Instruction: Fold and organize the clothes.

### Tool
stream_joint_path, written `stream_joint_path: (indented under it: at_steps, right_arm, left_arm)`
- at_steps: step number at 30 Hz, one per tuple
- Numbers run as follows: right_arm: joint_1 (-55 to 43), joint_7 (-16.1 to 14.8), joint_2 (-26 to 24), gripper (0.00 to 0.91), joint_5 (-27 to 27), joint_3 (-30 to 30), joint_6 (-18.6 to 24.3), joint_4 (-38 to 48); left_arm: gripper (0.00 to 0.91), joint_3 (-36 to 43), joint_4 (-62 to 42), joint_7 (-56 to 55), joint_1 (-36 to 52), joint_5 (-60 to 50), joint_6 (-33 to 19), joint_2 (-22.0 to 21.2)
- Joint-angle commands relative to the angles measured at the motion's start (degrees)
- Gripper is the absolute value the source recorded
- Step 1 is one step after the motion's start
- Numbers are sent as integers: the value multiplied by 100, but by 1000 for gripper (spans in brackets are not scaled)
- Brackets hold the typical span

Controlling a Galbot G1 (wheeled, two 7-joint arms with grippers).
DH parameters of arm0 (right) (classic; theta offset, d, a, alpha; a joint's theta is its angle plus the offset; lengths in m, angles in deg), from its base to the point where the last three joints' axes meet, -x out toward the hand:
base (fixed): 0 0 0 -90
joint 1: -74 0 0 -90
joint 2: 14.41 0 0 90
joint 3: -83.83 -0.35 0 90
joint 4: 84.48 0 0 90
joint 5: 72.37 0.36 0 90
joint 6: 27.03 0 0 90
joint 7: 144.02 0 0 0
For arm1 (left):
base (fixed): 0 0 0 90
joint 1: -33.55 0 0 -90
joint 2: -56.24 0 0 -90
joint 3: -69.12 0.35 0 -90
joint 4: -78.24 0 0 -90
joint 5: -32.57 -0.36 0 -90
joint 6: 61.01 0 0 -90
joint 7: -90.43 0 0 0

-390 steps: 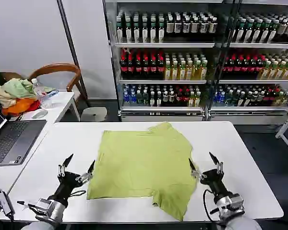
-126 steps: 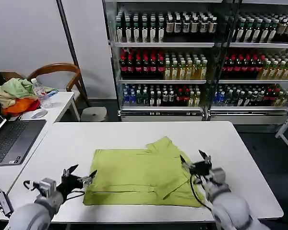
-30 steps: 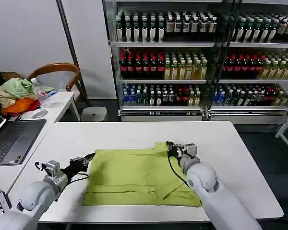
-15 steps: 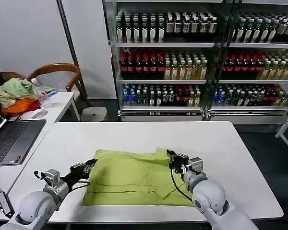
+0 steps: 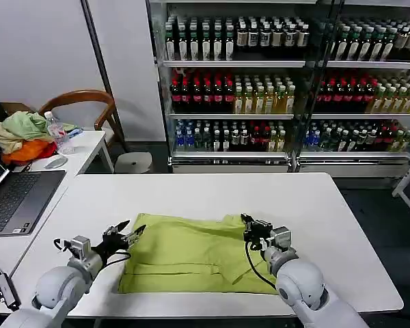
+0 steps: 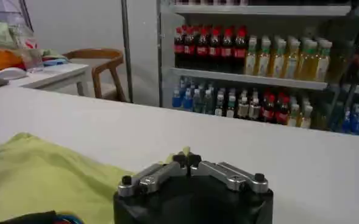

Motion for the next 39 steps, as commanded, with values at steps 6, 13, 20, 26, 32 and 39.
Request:
stream_joint_path:
  at_steps: [6, 13, 20, 26, 32, 39]
  right_arm:
    - [-32, -1, -15, 0, -45, 0, 12, 62]
    - [-29, 1, 5, 0, -41, 19, 7, 38]
    - [-20, -2, 7, 0, -47, -7, -3, 45]
    - [7, -3, -3, 0, -48, -19, -5, 12]
    - [-31, 0, -3, 0, -46, -3, -9, 31]
    - [-45, 0, 6, 0, -47, 7, -19, 72]
  left_arm:
    - [907, 845, -1528, -196, 1699, 107, 300, -218]
    - [907, 950, -1603, -155, 1732, 57, 482, -214]
    - [907, 956, -1513, -68, 1671, 71, 547, -196]
    - [50, 990, -1548, -37, 1622, 37, 552, -203]
    - [50, 1014, -1508, -6, 1552, -7, 538, -210]
    - [50, 995, -1424, 61, 1466, -22, 532, -197]
